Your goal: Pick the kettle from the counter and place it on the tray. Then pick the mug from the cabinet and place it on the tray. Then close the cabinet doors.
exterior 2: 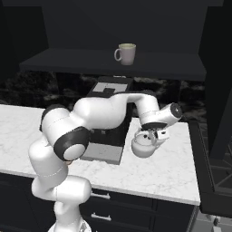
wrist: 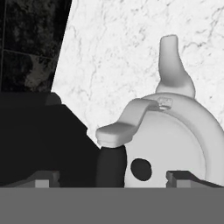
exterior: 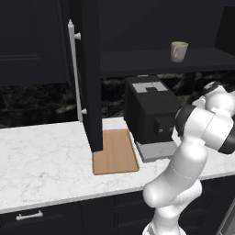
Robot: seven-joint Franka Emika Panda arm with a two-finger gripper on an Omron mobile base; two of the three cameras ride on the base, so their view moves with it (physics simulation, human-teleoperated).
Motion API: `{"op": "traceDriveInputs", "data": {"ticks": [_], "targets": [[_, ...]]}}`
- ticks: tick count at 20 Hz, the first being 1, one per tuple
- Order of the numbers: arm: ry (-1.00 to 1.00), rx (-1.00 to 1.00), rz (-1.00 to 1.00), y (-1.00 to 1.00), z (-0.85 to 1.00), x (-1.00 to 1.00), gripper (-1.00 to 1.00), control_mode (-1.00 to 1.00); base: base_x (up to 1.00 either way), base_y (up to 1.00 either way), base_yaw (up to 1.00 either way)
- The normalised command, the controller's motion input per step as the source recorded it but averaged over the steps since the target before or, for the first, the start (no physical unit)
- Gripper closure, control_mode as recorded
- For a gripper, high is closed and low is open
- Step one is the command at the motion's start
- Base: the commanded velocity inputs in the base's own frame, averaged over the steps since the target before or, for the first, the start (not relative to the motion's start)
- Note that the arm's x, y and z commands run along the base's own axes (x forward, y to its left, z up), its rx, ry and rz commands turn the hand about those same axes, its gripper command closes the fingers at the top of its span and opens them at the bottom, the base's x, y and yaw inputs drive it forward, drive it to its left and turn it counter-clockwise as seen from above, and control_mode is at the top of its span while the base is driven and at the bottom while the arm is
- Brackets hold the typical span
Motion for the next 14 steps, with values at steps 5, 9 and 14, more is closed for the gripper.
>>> {"op": "traceDriveInputs", "data": {"ticks": [5,9,14], "targets": [[0.00,0.00,0.00,-0.02,0.00,0.00,1.00,-1.00,0.00,0.00,0.00],[0.00,-0.01,0.00,0.05,0.01,-0.01,1.00,-1.00,0.00,0.00,0.00],[-0.05,-0.02,0.00,0.16,0.19,-0.43,1.00,-1.00,0.00,0.00,0.00]]}}
